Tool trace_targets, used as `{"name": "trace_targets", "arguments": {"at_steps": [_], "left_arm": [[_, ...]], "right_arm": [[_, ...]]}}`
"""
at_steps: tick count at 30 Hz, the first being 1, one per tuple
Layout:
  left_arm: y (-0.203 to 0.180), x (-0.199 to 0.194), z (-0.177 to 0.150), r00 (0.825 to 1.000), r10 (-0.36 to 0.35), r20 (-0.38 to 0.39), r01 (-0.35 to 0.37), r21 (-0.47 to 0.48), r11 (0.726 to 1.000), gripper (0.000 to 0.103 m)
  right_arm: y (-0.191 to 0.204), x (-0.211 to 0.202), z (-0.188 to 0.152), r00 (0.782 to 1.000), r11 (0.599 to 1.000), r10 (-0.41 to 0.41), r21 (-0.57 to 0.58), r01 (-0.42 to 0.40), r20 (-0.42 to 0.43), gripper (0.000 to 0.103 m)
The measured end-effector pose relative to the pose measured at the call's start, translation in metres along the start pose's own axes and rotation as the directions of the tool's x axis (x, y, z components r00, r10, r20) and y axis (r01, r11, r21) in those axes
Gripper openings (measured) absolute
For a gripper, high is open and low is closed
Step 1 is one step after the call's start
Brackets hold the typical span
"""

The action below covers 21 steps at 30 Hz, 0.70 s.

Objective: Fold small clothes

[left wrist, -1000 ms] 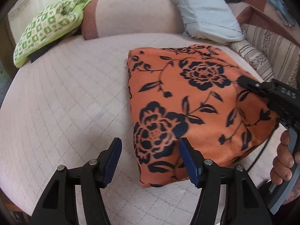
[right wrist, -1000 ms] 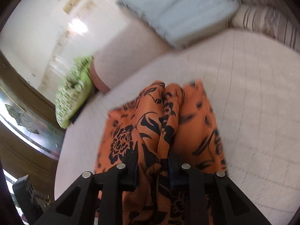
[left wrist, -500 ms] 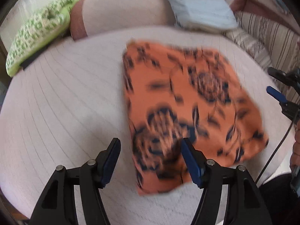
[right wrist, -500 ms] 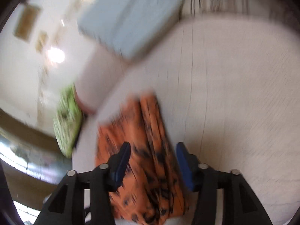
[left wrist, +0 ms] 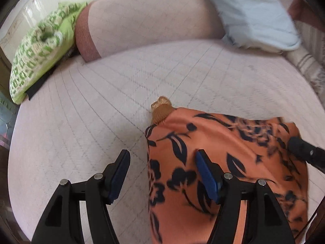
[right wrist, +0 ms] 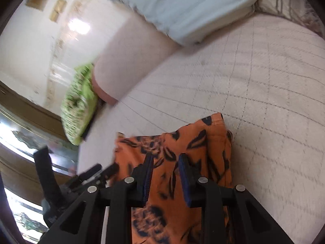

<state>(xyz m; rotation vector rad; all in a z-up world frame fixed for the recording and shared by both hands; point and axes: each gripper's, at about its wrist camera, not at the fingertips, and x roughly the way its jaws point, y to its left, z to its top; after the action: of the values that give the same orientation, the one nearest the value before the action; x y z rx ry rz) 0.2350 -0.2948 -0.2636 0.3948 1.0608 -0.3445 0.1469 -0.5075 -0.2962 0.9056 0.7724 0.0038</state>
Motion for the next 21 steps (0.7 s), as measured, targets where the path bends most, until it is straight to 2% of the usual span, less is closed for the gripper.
{"name": "trace_targets", "arguments": {"at_steps": [2,4,8,13,17,21], "left_arm": [[-0.003,0.021,0.0,0.999,0.026,-0.048,-0.025,0.008,1.0,0.08],[-0.003,0.028,-0.001,0.996,0.073,-0.044,-0.073,0.01,0.997,0.087],[0.0,0.004,-0.011,0.997,0.078,-0.017,-0.077,0.044,0.996,0.087],[0.015,-0.048,-0.053,0.997,0.025,0.074,-0.029,0.047,0.998,0.087],[0.013,-0.068,-0.103,0.996,0.037,0.086,-0.045,0.103,0.994,0.087],[0.012,-0.061,-0.13,0.995,0.055,0.08,-0.061,0.076,0.995,0.087]], "right_arm": [[-0.01,0.022,0.004,0.996,0.997,-0.082,0.009,0.082,-0.034,0.025],[-0.016,0.03,0.004,0.994,0.995,-0.102,0.009,0.103,-0.043,0.025],[-0.005,0.016,0.002,0.994,0.993,-0.111,-0.031,0.11,-0.004,0.025],[0.01,-0.024,-0.016,0.998,0.994,-0.048,-0.095,0.052,0.05,0.027],[0.022,-0.044,-0.049,1.0,0.988,-0.024,-0.154,0.026,0.01,0.027],[0.012,-0.032,-0.083,0.99,0.987,-0.112,-0.127,0.101,-0.081,0.028]]}}
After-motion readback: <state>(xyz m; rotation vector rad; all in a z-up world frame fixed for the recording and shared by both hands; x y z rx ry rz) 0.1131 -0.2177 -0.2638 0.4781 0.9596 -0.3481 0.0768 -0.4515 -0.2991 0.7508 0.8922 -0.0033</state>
